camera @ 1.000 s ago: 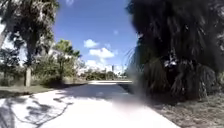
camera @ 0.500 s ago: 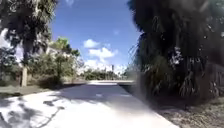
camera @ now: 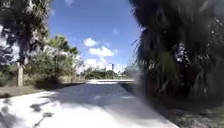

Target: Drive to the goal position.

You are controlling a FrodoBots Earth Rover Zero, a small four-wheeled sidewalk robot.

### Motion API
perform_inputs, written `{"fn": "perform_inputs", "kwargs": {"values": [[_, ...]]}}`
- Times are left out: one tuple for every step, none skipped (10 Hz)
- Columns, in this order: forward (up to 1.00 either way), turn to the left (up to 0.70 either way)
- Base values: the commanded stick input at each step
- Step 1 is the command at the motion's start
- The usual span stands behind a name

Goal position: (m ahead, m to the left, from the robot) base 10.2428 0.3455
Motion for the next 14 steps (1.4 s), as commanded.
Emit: {"fn": "perform_inputs", "kwargs": {"values": [[0.7,0.0],[0.7,0.0],[0.7,0.0],[0.7,0.0],[0.7,0.04],[0.7,0.1],[0.7,0.14],[0.7,0.11],[0.7,0.01],[0.7,0.0],[0.7,0.0],[0.7,0.0],[0.7,0.0],[0.7,0.0]]}}
